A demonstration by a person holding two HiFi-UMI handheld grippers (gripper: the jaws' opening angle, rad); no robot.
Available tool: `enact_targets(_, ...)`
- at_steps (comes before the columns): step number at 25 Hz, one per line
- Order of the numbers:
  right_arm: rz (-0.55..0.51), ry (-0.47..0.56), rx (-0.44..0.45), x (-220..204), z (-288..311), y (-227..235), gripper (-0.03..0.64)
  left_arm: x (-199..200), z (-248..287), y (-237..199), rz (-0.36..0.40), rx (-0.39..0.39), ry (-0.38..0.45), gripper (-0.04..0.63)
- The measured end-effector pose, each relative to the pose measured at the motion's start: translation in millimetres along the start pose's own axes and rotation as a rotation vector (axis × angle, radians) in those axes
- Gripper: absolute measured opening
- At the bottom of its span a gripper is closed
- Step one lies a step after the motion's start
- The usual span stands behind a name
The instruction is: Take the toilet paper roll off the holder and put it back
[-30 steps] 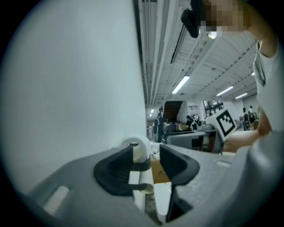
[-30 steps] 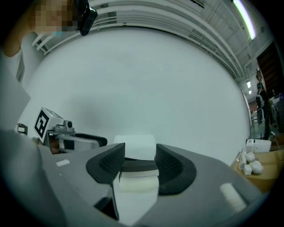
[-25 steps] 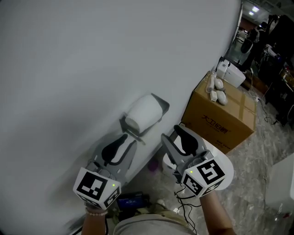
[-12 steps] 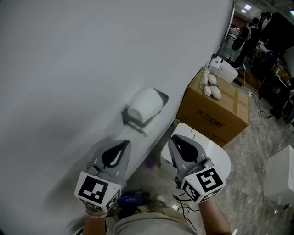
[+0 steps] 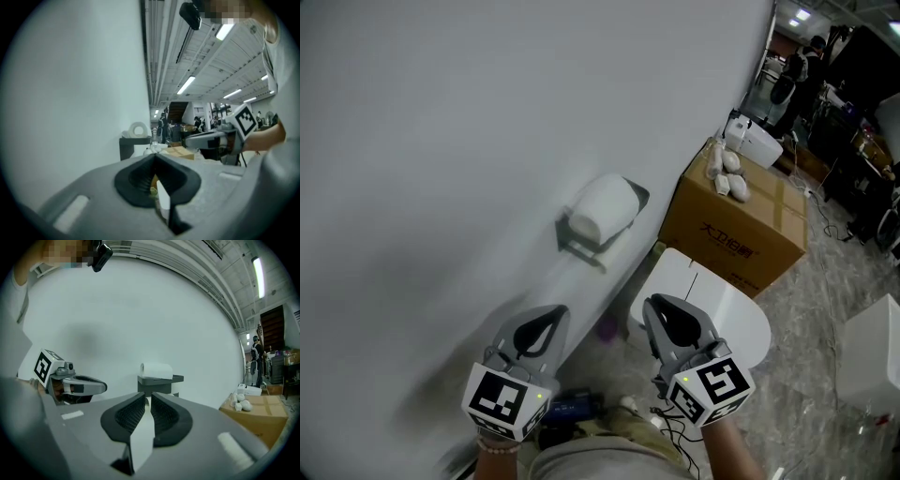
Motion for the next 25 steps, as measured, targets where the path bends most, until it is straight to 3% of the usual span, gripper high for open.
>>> enact_targets(25, 0.018, -0.052, -0.018, -11.3, -9.9, -14.3, 0.034, -11.9, -16.2, -9.1, -0.023, -0.031, -0.025, -0.006)
Point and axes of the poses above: the fingertips, and each gripper's own axes: z forward along the fingers, y to its right, x out of its top, the point moved 6 cm from there along -z, backward along the fingers, and after that the axes turned 13 degrees about -z, right-handed, at the moved point
